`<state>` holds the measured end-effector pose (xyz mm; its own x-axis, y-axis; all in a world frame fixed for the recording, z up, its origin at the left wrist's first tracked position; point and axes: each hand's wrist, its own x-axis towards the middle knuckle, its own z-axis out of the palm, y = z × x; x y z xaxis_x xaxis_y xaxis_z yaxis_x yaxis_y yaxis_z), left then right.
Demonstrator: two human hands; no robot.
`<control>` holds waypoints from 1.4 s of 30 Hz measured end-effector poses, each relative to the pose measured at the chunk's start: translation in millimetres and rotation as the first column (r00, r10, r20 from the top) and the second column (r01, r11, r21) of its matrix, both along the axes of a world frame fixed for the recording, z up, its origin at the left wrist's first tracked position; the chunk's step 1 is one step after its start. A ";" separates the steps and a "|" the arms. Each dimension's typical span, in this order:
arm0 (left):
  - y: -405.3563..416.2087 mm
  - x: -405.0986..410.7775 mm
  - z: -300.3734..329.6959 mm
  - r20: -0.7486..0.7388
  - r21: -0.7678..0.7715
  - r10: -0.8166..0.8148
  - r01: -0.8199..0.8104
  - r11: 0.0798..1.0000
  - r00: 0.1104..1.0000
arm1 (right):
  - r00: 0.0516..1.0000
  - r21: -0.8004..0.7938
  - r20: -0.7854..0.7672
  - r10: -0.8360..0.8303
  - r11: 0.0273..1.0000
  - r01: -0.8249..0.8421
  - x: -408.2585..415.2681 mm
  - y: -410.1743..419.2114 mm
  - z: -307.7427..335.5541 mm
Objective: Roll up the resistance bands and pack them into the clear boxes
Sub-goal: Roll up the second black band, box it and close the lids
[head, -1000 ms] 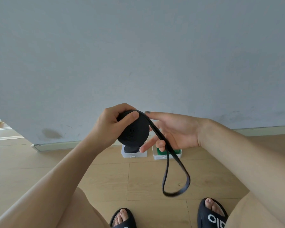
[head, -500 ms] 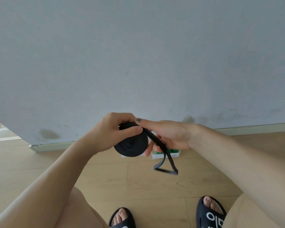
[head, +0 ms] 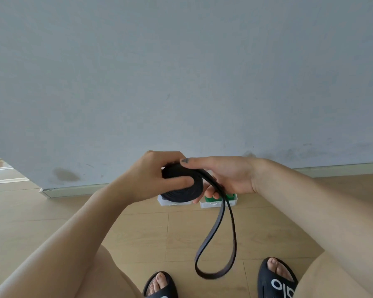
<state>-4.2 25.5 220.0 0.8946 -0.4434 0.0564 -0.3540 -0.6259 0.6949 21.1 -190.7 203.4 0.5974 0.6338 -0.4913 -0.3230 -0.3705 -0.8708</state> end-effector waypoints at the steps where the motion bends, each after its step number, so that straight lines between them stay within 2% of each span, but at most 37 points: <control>1: -2.2 -0.4 -1.3 0.025 0.037 -0.013 0.012 0.999 1.000 | 1.000 -0.026 0.030 0.000 1.000 0.001 -0.8 0.7 -0.8; 3: -4.9 0.9 -2.5 0.049 0.000 -0.007 0.007 1.000 0.999 | 0.999 -0.007 0.030 -0.027 1.000 0.028 -1.2 0.0 1.0; 7: 2.4 5.4 -0.8 0.046 -0.141 0.047 -0.040 0.989 0.998 | 0.991 0.101 -0.119 -0.060 0.992 0.072 5.7 -10.7 8.2; 10: 2.7 3.0 -1.9 0.008 -0.187 0.043 -0.040 0.982 0.999 | 0.982 0.114 -0.185 0.025 0.994 -0.003 5.7 -16.1 9.7; 13: 1.5 2.7 -1.1 -0.019 -0.238 0.062 -0.065 0.969 0.998 | 0.982 0.147 -0.173 0.077 0.988 -0.052 3.2 -14.8 11.7; 15: 3.2 2.7 0.6 -0.030 -0.211 0.070 -0.075 0.975 0.997 | 0.992 0.106 -0.122 0.026 0.994 -0.013 3.3 -11.1 9.3; 18: -0.3 -0.9 0.9 -0.004 -0.008 0.018 -0.018 1.000 1.000 | 1.000 -0.059 0.000 -0.008 0.998 0.008 -2.4 -2.5 3.9; 20: -1.9 -0.1 -0.3 0.039 0.042 0.013 -0.015 0.999 0.999 | 0.999 -0.104 0.023 -0.027 0.994 0.029 -5.9 -0.6 3.7; 26: 4.0 2.1 3.4 -0.011 -0.236 0.104 -0.104 0.966 0.995 | 0.992 0.083 -0.126 0.006 0.997 0.005 0.0 -11.8 14.5; 28: 2.4 1.6 3.0 -0.019 -0.194 0.093 -0.095 0.976 0.995 | 0.995 0.070 -0.097 -0.006 0.997 0.013 0.5 -10.0 11.8; 32: 0.2 1.2 1.2 0.018 0.024 0.037 -0.037 0.999 0.999 | 1.000 -0.052 0.001 -0.024 0.998 0.024 -1.1 -1.5 4.1; 35: 1.6 1.3 1.3 0.032 -0.070 0.044 -0.042 0.997 0.999 | 0.999 -0.025 -0.009 -0.040 0.999 0.039 -1.7 -3.9 6.3; 39: 5.0 3.1 2.0 -0.034 -0.247 0.093 -0.098 0.964 0.995 | 0.998 0.038 -0.050 -0.026 0.999 0.028 0.1 -12.6 14.1; 40: 4.8 3.1 2.1 -0.050 -0.236 0.090 -0.099 0.967 0.995 | 0.999 0.033 -0.035 -0.030 0.999 0.031 -0.1 -12.1 14.7; 42: 4.3 3.4 1.7 -0.073 -0.120 0.060 -0.068 0.990 0.996 | 0.999 -0.014 0.016 -0.032 0.999 0.032 -2.6 -8.4 12.6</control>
